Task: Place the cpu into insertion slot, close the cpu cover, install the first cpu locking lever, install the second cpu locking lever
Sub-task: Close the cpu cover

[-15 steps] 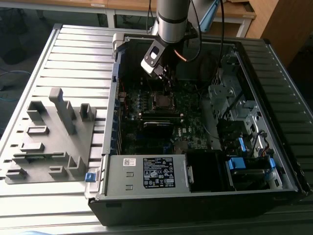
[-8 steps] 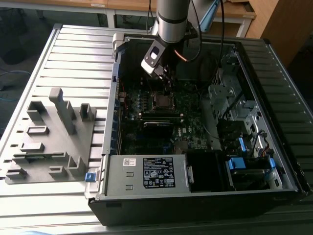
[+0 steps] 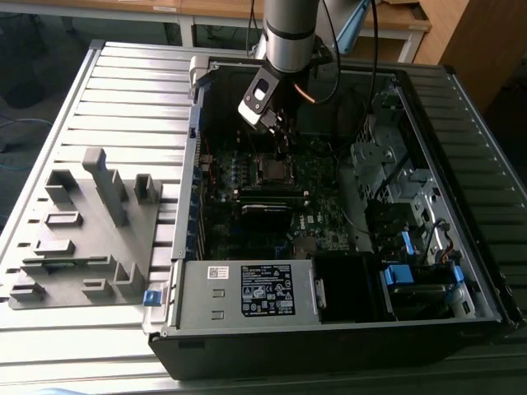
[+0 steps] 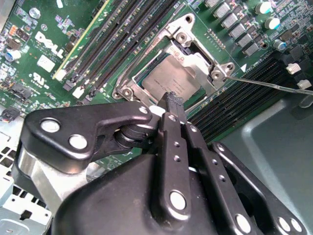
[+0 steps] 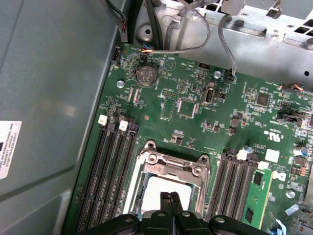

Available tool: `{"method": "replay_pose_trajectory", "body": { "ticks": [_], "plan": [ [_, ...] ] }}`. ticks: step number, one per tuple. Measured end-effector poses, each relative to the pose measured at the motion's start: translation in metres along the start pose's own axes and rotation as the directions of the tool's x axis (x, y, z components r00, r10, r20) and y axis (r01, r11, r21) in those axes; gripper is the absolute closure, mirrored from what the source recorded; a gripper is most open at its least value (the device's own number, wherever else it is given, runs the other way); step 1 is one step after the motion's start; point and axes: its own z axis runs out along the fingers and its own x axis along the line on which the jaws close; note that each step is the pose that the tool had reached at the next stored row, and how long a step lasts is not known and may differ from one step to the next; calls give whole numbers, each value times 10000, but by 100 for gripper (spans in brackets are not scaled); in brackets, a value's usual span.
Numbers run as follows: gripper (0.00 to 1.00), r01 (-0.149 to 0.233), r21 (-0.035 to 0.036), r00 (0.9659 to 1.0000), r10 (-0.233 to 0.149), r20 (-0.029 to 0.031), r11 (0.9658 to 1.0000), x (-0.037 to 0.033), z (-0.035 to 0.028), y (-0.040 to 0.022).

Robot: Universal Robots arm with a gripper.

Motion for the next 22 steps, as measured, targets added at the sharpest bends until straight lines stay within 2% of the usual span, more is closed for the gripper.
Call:
{"method": "replay_pose_trajectory", "body": {
  "ticks": [10, 15, 19, 22],
  "plan": [
    [89, 42, -1, 10000, -42, -5, 10000, 0, 0, 0],
    [89, 465, -6, 9989, -465, -35, 9989, 0, 0, 0],
    [89, 1018, -15, 9948, -1018, -70, 9948, 0, 0, 0],
    [89, 1498, -24, 9887, -1498, -100, 9887, 0, 0, 0]
  ]
}}
